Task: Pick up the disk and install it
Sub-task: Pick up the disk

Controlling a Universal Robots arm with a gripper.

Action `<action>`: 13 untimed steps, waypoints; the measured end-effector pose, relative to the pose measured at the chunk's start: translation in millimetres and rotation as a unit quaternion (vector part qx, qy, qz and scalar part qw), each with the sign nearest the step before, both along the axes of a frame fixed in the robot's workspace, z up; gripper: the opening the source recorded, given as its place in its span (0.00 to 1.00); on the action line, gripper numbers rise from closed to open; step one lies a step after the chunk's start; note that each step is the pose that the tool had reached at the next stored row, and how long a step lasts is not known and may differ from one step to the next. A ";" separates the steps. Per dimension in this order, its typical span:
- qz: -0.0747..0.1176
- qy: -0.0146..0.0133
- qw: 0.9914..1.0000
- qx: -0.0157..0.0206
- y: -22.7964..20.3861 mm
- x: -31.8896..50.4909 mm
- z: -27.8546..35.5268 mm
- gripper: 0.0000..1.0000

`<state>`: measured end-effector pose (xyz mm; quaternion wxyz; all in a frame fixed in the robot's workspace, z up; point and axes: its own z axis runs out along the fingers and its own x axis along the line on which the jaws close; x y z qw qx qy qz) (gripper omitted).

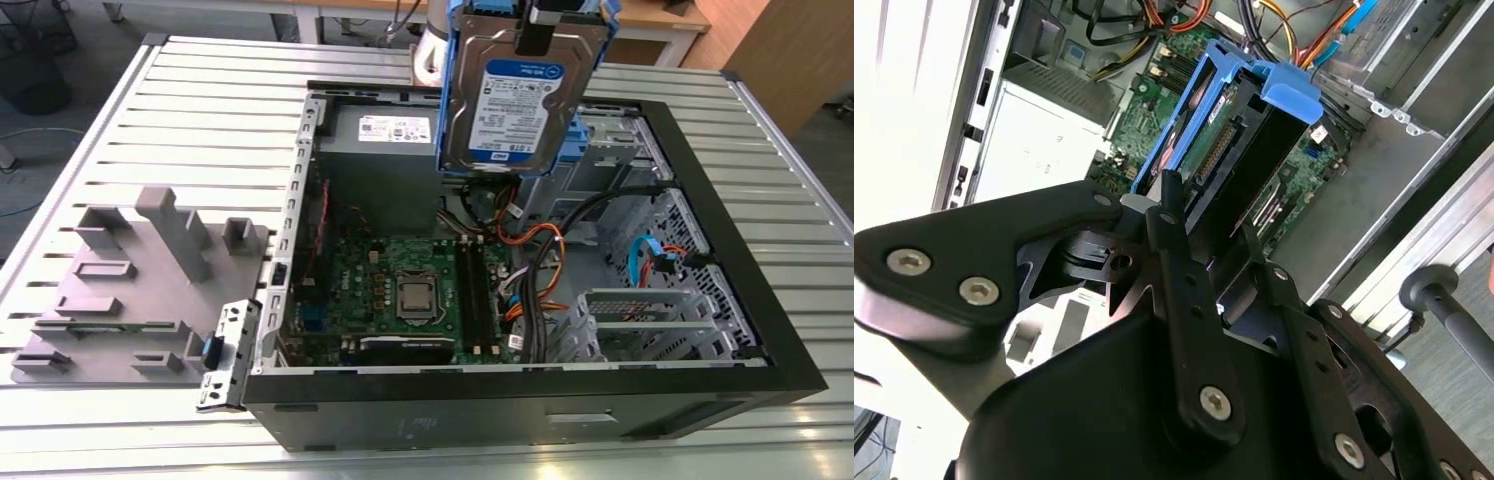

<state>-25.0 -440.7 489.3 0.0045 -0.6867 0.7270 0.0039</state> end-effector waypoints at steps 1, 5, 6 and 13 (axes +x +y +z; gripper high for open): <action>0.000 0.000 1.000 0.000 -0.5 0.0 0.0 0.35; 0.000 0.000 1.000 0.000 -2.7 0.0 0.0 0.35; 0.000 0.000 1.000 0.000 -3.3 0.0 0.0 0.35; 0.000 0.000 1.000 0.000 -4.7 0.0 0.0 0.35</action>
